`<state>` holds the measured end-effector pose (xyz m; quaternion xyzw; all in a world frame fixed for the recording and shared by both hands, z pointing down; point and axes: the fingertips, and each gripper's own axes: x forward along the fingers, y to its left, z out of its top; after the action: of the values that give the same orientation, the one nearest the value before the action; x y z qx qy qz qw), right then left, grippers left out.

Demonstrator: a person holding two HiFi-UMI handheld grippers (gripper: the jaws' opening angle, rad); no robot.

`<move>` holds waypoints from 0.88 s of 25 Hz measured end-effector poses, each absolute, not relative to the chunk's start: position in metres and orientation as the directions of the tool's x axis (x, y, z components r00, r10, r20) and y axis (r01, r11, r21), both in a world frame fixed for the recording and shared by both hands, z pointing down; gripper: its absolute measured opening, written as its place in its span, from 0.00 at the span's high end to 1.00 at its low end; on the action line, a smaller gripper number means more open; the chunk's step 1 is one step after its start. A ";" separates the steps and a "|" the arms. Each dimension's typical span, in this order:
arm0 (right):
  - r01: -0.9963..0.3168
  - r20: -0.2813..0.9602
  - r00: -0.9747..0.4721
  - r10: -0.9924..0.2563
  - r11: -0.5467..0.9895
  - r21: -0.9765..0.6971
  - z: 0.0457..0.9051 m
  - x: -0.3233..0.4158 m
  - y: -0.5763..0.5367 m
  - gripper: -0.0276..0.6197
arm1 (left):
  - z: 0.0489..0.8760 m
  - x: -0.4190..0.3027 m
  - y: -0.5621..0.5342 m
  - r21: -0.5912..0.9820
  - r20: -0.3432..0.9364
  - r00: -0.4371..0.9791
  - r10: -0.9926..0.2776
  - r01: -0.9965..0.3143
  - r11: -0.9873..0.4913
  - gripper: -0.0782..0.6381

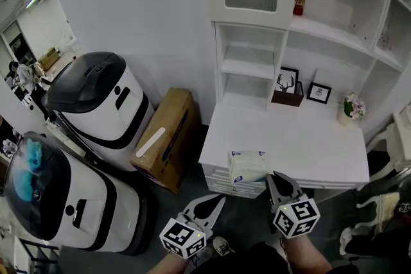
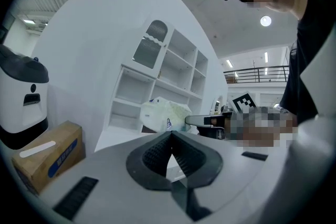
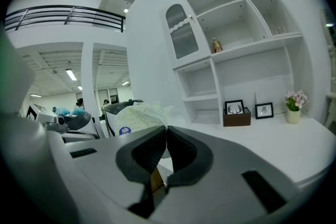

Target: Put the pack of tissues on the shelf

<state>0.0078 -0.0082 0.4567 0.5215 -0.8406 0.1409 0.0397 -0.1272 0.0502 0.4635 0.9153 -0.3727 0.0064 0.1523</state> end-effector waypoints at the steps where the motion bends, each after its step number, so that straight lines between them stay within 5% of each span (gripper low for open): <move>1: -0.889 0.214 -0.451 -0.866 0.415 -0.192 0.456 0.007 -0.008 0.95 | 0.463 -0.128 0.051 0.276 0.122 0.723 -0.680 -0.683 -0.676 0.89; 22: -0.879 0.204 -0.472 -0.858 0.438 -0.188 0.448 0.012 -0.039 0.95 | 0.458 -0.124 0.031 0.272 0.122 0.699 -0.704 -0.706 -0.654 0.89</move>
<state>0.0120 -0.0392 0.4476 0.5126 -0.8471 0.1348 0.0390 -0.1239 0.0309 0.4582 0.9094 -0.3877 0.0030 0.1508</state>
